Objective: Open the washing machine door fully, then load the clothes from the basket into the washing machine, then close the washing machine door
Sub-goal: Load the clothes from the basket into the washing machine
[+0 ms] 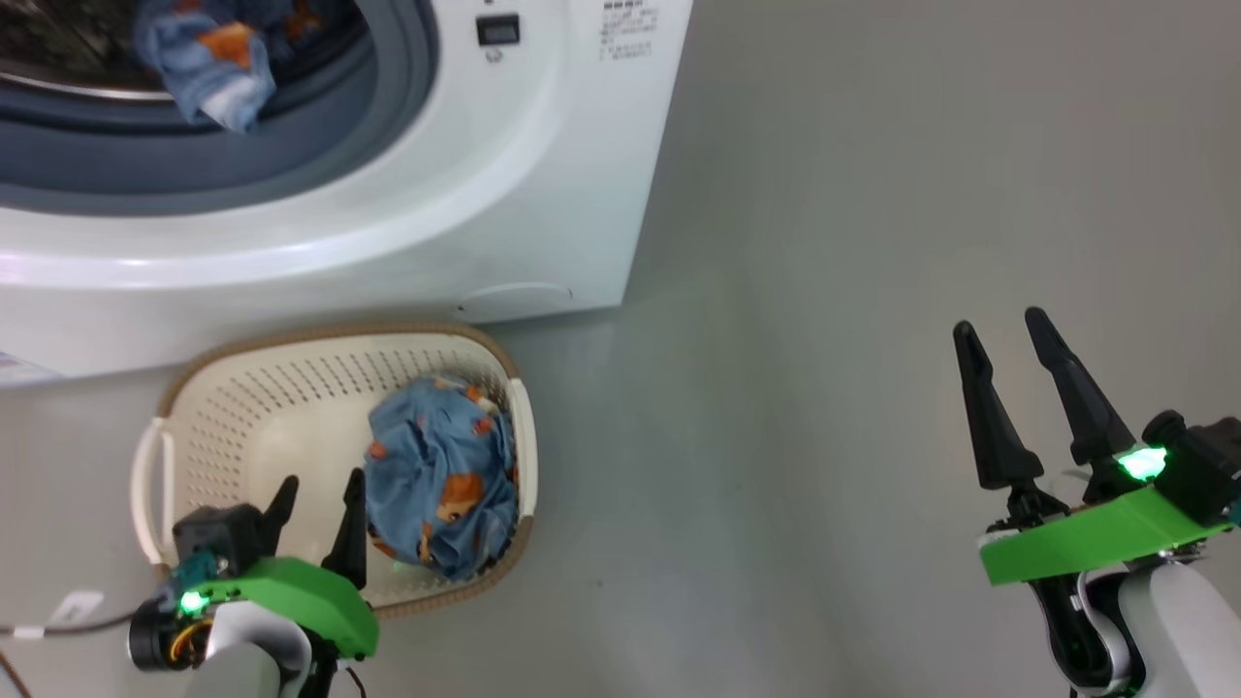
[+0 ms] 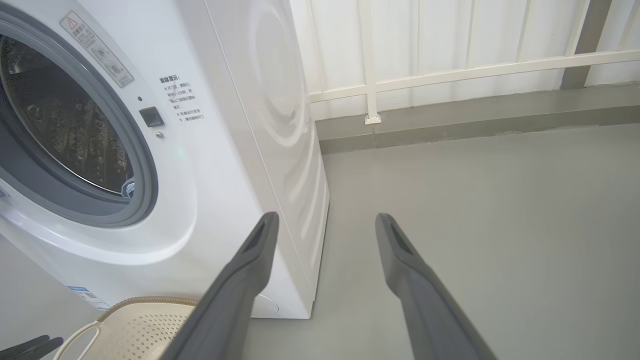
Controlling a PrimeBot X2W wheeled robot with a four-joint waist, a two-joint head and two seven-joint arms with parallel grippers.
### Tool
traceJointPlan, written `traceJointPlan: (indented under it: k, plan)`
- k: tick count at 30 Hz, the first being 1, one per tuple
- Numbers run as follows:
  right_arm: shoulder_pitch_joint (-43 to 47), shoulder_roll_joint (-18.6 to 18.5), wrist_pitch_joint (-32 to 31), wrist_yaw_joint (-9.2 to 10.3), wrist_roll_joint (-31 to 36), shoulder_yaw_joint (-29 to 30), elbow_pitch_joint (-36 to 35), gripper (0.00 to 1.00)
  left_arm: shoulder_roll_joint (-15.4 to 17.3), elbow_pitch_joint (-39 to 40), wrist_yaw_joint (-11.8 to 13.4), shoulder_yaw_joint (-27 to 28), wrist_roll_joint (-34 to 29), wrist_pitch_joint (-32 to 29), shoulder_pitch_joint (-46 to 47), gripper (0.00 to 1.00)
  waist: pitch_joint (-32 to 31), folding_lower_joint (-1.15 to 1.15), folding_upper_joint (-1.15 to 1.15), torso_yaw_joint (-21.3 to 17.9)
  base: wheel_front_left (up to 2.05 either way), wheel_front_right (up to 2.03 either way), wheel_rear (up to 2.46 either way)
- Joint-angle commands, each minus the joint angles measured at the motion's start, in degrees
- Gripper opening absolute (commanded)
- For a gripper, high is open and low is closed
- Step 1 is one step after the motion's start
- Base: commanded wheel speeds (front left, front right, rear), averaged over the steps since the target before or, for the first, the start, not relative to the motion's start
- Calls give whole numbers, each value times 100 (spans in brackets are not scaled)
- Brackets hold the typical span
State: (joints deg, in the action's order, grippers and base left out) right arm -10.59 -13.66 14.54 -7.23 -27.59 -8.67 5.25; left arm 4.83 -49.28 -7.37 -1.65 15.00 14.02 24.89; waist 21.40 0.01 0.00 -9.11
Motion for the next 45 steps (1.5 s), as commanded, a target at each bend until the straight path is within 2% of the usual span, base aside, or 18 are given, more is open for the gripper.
traceJointPlan:
  k: [1, 8, 15, 31, 37, 44, 45]
  plan:
    - [-109, -42, 46, -25, -26, -112, -145, 100, 215, -213, -11, 44, 50, -20, 238, 100, 454, -1, 0, -178, 0, 0, 0]
    - [-367, 54, 46, -25, -71, -211, -163, 100, 397, -1221, -11, -482, 211, -204, 983, 100, 995, -1, 0, -386, 0, 0, 0]
    - [-678, 139, 46, -25, -115, -364, -229, 100, 602, -1806, -12, -935, 351, -447, 1632, 100, 1557, -1, 0, -615, 0, 0, 0]
    - [-1023, 246, 46, -25, -170, -501, -312, 100, 995, -2170, -12, -1857, 749, -996, 2487, 100, 2298, -1, 0, -954, 0, 0, 0]
    - [-1049, 294, 46, -25, -190, -534, -330, 100, 1248, -2279, -12, -1999, 869, -1133, 2710, 100, 2469, -1, 0, -1124, 0, 0, 0]
    - [-1021, 307, 46, -25, -207, -522, -333, 100, 1374, -2395, -12, -2008, 1018, -1356, 2879, 100, 2581, -1, 0, -1266, 0, 0, 0]
    - [-1019, 306, 46, -25, -208, -522, -330, 100, 1379, -2404, -12, -2011, 1032, -1383, 2883, 69, 2577, -1, 0, -1278, 0, 0, 0]
